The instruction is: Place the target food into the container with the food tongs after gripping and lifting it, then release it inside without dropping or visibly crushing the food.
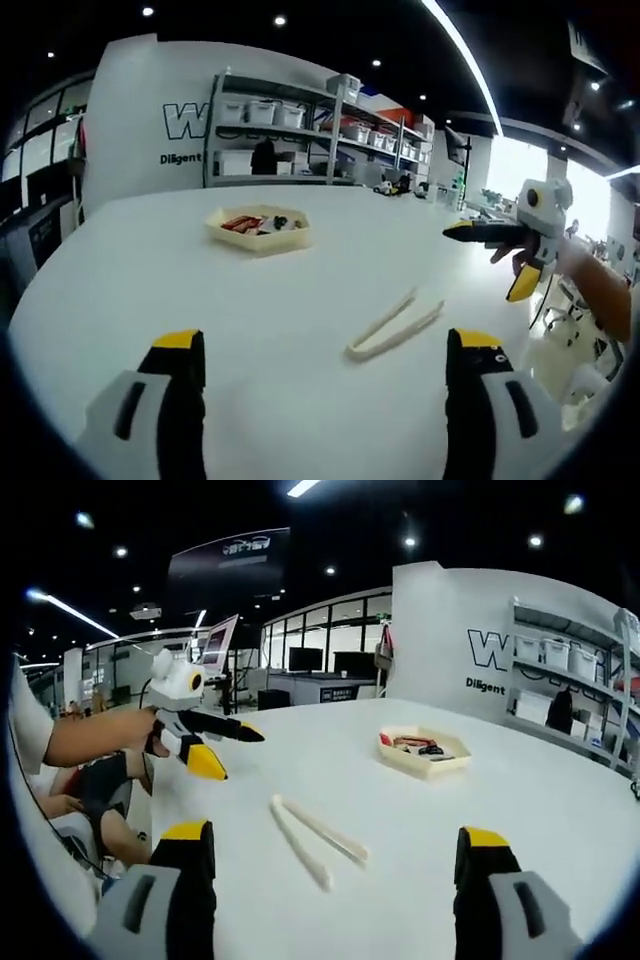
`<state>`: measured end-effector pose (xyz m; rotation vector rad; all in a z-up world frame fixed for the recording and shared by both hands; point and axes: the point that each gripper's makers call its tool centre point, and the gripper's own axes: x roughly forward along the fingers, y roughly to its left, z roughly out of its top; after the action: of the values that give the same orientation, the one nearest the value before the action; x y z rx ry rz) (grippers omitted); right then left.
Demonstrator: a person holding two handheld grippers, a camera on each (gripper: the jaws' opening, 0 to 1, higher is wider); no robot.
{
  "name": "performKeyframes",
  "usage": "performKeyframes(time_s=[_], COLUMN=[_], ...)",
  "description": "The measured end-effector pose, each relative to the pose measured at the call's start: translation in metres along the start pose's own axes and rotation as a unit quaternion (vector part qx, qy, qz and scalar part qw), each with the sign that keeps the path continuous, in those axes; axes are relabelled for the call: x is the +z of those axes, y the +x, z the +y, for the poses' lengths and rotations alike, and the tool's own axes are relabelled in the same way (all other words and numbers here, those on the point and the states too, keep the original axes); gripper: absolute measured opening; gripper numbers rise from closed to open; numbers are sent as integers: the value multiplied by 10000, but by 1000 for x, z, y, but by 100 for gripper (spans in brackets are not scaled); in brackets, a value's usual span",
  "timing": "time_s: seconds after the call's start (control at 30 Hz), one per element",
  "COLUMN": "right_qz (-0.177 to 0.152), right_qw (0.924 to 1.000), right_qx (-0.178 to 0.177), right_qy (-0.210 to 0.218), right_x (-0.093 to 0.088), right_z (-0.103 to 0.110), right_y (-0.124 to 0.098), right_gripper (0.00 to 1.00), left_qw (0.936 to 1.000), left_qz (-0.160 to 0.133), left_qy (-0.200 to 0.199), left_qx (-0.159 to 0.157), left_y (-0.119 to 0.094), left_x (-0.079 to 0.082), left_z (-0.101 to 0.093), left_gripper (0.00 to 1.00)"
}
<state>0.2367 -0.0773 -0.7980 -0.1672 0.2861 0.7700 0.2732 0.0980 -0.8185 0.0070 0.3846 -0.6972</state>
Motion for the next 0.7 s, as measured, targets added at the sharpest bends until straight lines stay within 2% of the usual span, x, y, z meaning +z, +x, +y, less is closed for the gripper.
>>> performKeyframes(time_s=[0.03, 0.1, 0.17, 0.23, 0.27, 0.37, 0.53, 0.6, 0.7], right_qz=[-8, -3, -15, -33, -33, 98, 355, 386, 404], right_qw=[9999, 9994, 9991, 9983, 9981, 9971, 9954, 9950, 9945], right_qx=[-102, -258, -345, -457, -473, -638, -797, -813, -851], right_qy=[117, 243, 261, 362, 396, 395, 398, 427, 459], right_x=[1, 1, 1, 1, 0, -7, -23, -25, -25], right_z=[-3, -8, -12, -15, -16, -19, -20, -19, -17], right_y=[-2, -4, -6, -9, -10, -14, -17, -17, -19], right_gripper=[99, 99, 99, 99, 99, 99, 99, 99, 100], left_qw=[9999, 9997, 9991, 9990, 9984, 9965, 9949, 9951, 9950], left_qz=[86, 62, 186, 143, 299, 452, 642, 547, 617], left_qy=[44, 136, 249, 315, 360, 483, 363, 286, 265], left_qx=[86, 178, 276, 275, 330, 510, 686, 768, 746], left_y=[-2, -3, -4, -5, -5, -7, -13, -15, -15], left_x=[-2, -2, -5, -4, -8, -13, -18, -18, -24], left_z=[0, 0, -1, -4, -3, 0, 0, -1, -6], left_gripper=[99, 99, 99, 99, 99, 99, 99, 98, 97])
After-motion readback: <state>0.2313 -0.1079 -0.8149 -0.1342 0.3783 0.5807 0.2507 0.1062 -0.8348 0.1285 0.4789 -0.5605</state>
